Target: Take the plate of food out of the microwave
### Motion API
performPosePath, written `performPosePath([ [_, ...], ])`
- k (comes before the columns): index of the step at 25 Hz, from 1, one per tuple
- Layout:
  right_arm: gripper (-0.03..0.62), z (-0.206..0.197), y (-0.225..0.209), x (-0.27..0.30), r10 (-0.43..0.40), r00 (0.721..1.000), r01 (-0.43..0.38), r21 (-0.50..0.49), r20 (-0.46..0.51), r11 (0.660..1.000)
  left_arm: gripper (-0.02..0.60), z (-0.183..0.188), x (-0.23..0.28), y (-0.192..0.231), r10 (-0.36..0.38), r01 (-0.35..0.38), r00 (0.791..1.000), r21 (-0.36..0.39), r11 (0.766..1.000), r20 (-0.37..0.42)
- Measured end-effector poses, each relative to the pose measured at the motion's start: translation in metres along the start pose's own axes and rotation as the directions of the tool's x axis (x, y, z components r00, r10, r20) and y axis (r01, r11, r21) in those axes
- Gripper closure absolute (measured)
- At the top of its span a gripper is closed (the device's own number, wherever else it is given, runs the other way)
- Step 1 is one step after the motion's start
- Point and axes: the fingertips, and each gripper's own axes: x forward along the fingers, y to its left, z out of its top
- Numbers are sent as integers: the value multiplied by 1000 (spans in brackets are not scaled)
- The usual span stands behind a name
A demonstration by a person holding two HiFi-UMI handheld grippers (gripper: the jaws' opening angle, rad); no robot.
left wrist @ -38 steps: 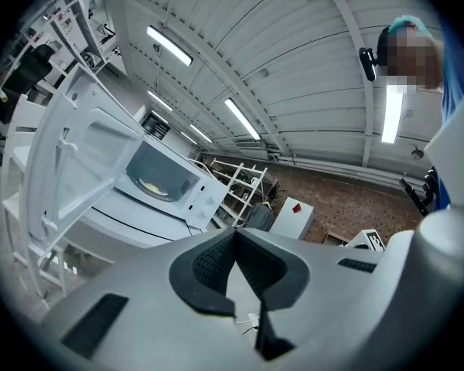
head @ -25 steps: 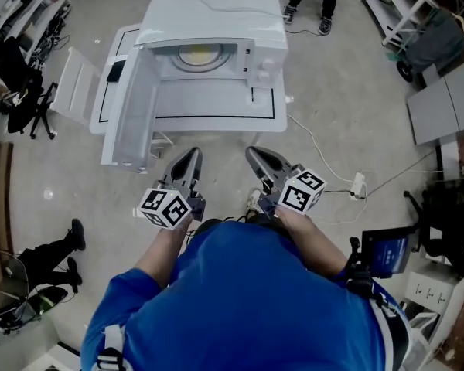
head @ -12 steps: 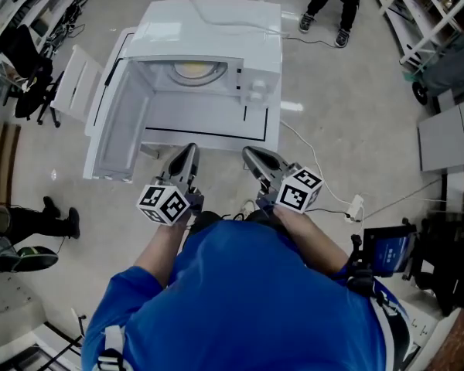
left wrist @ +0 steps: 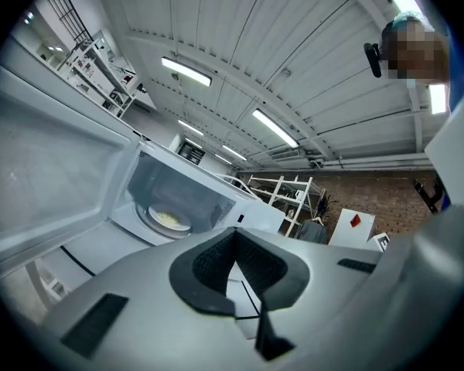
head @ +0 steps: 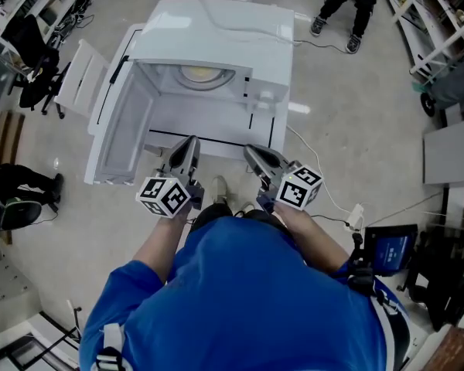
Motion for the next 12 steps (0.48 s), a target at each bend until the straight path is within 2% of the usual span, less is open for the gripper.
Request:
performPosePath([
  [4,595,5,-8,19,0,1000,0,-3,-13,1000,572,8,19,20,6,-6,1000,-12,1000,2],
  [12,595,16,-23,56,-33,998,32,-21,-53,999,572,12,60,67,26,-27,1000,-89,996,-9],
])
